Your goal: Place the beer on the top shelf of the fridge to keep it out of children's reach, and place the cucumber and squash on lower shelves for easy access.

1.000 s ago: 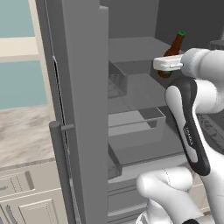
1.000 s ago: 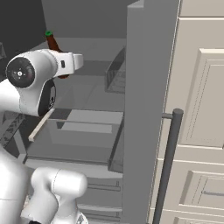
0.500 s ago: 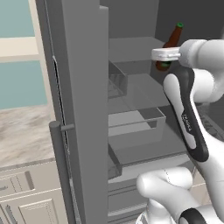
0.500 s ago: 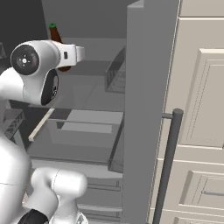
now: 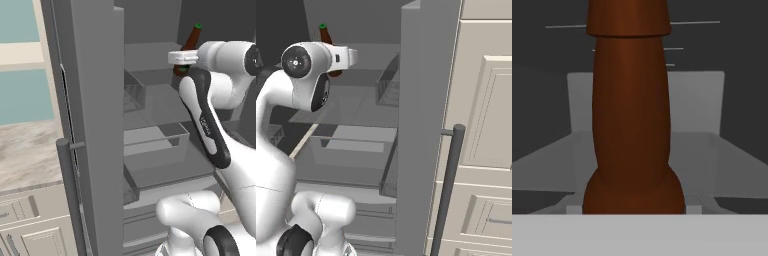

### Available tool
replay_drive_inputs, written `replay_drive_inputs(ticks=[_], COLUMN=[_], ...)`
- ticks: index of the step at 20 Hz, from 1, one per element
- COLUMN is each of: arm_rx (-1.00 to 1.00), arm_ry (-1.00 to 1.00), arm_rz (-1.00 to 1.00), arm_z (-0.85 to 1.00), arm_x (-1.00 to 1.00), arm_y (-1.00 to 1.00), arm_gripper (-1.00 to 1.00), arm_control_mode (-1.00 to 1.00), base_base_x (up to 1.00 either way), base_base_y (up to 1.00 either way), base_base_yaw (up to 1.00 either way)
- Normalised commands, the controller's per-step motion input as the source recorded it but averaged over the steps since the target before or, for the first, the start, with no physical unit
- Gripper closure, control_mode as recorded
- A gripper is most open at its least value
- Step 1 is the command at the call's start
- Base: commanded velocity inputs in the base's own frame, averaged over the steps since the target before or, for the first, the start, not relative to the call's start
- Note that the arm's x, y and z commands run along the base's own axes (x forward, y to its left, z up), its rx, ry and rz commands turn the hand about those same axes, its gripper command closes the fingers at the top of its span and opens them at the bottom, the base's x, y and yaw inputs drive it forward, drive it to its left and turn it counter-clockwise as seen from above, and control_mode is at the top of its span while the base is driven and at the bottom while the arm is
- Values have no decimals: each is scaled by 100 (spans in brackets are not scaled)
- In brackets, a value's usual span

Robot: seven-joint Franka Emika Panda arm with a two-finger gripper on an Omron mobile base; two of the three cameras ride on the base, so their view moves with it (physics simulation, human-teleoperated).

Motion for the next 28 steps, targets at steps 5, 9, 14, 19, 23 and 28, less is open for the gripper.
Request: replay_drive_inputs(ticks=[5,9,14,19,23,28], arm_rx=[0,0,0,0,0,0], arm_ry=[0,0,0,0,0,0], arm_rz=[0,0,0,0,0,0], arm_z=[0,0,-1,-4,-4,-9], arm_x=[45,47,46,43,42,40], arm_y=[0,0,0,0,0,0], arm_gripper=[100,100,100,100,100,100], arm_control_mode=[-100,-100,-100,-100,-100,-100], base_base_x=[0,0,0,0,0,0], base_base_y=[0,0,0,0,0,0], base_base_yaw=[0,0,0,0,0,0])
